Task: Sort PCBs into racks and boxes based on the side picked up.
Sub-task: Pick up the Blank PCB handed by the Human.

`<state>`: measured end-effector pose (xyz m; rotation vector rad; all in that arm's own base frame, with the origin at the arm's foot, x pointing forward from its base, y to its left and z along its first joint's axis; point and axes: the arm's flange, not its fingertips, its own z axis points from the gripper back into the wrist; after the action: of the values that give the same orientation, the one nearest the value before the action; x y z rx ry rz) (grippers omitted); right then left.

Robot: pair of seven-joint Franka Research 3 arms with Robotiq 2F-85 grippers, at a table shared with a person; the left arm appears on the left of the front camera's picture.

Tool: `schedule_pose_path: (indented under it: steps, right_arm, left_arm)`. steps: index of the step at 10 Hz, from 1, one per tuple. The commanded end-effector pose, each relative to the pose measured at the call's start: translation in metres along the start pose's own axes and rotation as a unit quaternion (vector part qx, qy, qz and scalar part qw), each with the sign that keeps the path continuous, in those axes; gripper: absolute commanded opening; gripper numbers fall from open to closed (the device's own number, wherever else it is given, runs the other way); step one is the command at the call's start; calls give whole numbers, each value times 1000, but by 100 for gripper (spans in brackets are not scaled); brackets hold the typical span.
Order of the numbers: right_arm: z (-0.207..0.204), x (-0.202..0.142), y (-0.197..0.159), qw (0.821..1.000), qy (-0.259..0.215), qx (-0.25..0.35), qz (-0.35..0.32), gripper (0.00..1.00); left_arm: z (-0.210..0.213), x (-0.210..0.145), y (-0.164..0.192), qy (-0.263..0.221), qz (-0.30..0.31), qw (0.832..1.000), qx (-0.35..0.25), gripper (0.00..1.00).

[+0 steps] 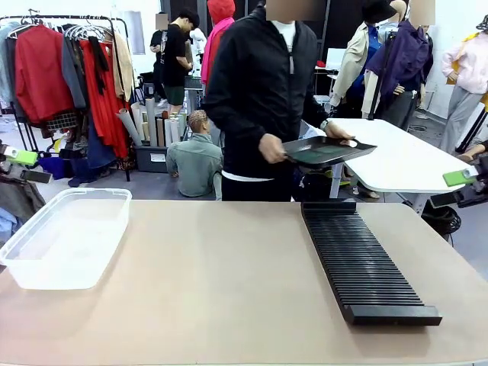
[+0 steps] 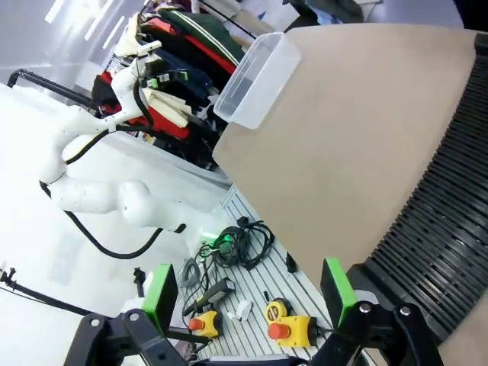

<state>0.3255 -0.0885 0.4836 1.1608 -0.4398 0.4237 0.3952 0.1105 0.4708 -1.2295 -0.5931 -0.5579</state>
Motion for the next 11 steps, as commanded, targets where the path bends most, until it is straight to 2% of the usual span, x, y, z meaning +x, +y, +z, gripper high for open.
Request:
schedule_pose_path:
  steps: [1,6,8,9,11]
  right_arm:
    - [7,5,5,1000,1,13,15,100]
    - [11,2,13,999,8,29,25,100]
    - [13,3,14,998,-24,42,38,100]
    - [8,-3,13,1000,14,20,12,100]
    - [8,-3,13,1000,14,20,12,100]
  left_arm:
    - [6,4,5,-9,-2,1000,-15,100]
    - [5,2,19,-15,20,1000,-18,100]
    - [4,-1,17,-13,13,1000,-17,100]
    - [0,-4,20,-6,24,1000,-10,100]
    - [0,-4,20,-6,24,1000,-10,100]
